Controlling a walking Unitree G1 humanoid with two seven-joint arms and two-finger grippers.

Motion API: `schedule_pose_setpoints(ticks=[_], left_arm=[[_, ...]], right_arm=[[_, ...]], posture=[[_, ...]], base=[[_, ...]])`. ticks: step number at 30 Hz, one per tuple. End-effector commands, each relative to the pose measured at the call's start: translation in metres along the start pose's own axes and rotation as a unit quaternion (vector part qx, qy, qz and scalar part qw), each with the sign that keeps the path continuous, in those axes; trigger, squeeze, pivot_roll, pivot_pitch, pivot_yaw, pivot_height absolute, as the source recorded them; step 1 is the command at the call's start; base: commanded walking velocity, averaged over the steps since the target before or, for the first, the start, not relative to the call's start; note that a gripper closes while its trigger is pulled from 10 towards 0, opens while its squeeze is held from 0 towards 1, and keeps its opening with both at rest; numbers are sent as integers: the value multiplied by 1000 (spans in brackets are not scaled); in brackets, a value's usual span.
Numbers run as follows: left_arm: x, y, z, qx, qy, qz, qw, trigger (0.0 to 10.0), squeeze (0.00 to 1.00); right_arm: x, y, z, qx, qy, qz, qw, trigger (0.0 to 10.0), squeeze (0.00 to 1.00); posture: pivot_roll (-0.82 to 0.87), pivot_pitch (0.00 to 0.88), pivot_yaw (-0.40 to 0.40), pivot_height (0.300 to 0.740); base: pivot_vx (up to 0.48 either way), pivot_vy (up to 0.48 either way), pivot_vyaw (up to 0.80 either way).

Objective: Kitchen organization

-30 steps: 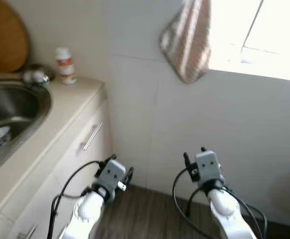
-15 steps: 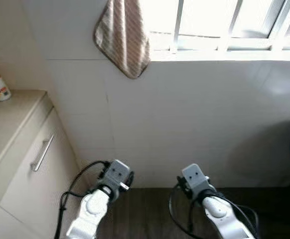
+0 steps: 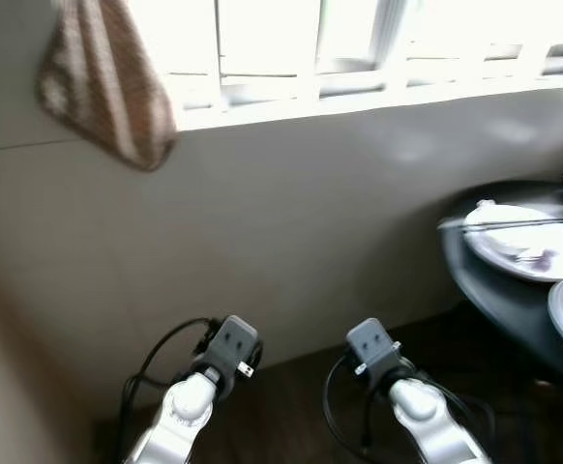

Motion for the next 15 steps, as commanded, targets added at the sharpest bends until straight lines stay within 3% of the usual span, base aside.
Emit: schedule_pose_setpoints(ticks=[1,13,15], left_arm=[[-1,0,-1,2,-4,0,1000,10000,0],[-3,-1,1,-3,-2,2,1000,10000,0],[-3,-1,2,-4,-1,2,1000,10000,0]], right_arm=[[-5,0,1,-6,3,-6,1000,10000,0],[-15,1,-1,-3,-14,-37,999,10000,0],[-16,1,-1,-4,-19,-38,999,10000,0]], posture=[[-25,0,9,740],[-26,0,2,740],[-28,0,2,740]], base=[[0,0,0],[0,-452,0],[0,-341,-800]])
Point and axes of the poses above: a point about 5 cm out from each wrist's last joint towards the gripper, its own y axis pointing back from the gripper into the wrist, its own z axis along the axis of the wrist's last joint, x = y × z, the point moved 4 cm from there along -y, pointing out of the wrist towards the gripper, and after that the axes turned 14 degrees about y, right-handed, at the moved point
